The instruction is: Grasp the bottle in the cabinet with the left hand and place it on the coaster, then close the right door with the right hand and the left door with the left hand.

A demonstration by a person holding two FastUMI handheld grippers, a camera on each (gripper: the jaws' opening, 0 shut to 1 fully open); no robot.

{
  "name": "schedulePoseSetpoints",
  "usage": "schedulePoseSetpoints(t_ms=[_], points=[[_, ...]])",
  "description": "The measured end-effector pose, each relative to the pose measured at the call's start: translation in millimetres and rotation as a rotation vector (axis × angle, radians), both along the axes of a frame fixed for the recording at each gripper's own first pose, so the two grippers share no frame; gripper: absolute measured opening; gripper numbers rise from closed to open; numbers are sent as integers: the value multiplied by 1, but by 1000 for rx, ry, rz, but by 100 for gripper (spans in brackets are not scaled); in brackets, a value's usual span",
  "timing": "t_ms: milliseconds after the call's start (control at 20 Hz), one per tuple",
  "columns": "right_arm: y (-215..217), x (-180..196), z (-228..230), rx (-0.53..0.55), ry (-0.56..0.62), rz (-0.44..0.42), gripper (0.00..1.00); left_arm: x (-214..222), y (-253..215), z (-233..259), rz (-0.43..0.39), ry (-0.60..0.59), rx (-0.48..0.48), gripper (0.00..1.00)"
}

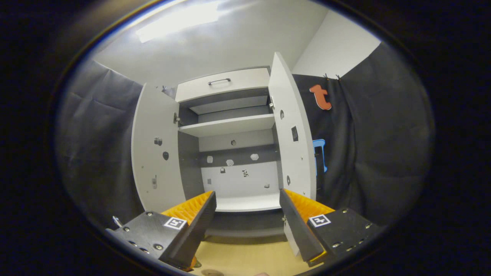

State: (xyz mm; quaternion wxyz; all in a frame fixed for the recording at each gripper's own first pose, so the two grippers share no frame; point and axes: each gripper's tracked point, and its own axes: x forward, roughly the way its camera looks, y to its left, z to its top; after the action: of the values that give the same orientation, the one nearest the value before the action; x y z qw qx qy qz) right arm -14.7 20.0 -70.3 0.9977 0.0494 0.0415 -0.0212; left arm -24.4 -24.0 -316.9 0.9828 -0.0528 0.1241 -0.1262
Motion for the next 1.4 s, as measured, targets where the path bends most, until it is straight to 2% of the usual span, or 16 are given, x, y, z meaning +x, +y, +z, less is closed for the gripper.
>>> schedulePoseSetpoints(t_ms=[100,350,400,450,650,800,1400], points=[[10,7,-6,-5,5,14,100,-9,-12,-21,-46,21,-3,81],[31,23,-34,1,53,44,100,-8,-17,-55,-87,37,0,82],[35,28,-38,-7,59,49,96,-6,-17,-62,-95,36,9,81],[38,31,-41,-21,62,54,100,-4,-18,-67,-108,41,18,82],[46,42,-51,-37,80,71,100,-1,-21,-80,-149,79,9,83],[43,43,-57,-49,90,68,100,-3,-20,-89,-155,118,-11,83],[27,32,-64,-26,108,76,100,2,-26,-92,-160,113,69,83]])
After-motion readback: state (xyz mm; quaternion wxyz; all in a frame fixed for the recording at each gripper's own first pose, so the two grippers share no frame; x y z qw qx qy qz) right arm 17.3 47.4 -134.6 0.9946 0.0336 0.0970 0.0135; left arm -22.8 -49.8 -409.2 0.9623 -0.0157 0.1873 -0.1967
